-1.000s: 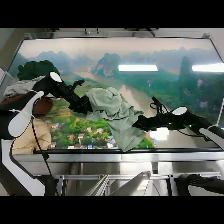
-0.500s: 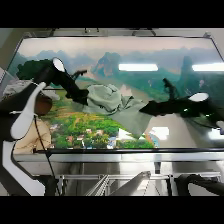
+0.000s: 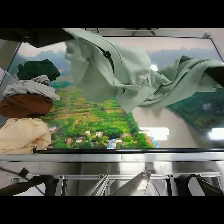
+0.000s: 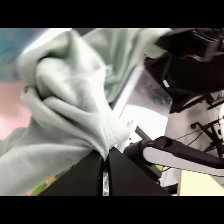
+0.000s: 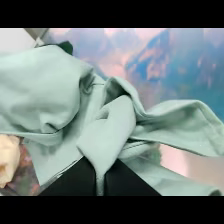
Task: Fold the shirts.
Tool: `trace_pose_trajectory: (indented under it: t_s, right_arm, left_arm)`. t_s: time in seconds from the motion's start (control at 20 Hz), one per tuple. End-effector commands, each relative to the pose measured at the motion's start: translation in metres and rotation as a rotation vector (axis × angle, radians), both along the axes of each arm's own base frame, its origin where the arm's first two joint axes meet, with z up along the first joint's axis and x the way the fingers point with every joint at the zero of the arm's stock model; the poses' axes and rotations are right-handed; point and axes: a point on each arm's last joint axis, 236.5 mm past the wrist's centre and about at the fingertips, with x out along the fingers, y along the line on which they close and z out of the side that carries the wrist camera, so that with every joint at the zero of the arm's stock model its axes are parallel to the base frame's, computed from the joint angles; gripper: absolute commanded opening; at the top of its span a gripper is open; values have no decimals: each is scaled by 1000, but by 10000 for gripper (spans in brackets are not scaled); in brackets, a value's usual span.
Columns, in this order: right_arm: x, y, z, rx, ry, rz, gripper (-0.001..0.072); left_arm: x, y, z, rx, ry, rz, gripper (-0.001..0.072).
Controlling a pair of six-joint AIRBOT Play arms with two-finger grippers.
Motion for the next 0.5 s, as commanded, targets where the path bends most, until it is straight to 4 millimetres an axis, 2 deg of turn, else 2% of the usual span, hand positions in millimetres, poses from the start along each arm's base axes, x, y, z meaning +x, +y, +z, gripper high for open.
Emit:
trace_pose_trajectory:
  t_s: [0.0,0.05,0.15,0.25,0.35,0.45]
  right_arm:
    - [-32,11,29,-67,-82,-1,17]
    - [-25,0,11,-72,-2,-41,17]
    - [-2,-32,-33,-74,152,-136,17]
    - [26,-63,-93,-31,317,-226,17]
    - [40,-72,-153,50,485,-225,17]
    - [47,-66,-202,124,613,-176,17]
  left_arm:
    - [-37,15,22,20,-86,56,27]
    - [-29,25,-3,77,-38,112,28]
    - [-4,47,-65,169,97,225,28]
    - [21,73,-139,205,260,309,28]
    - [35,93,-208,190,444,365,29]
    - [39,98,-263,161,561,342,29]
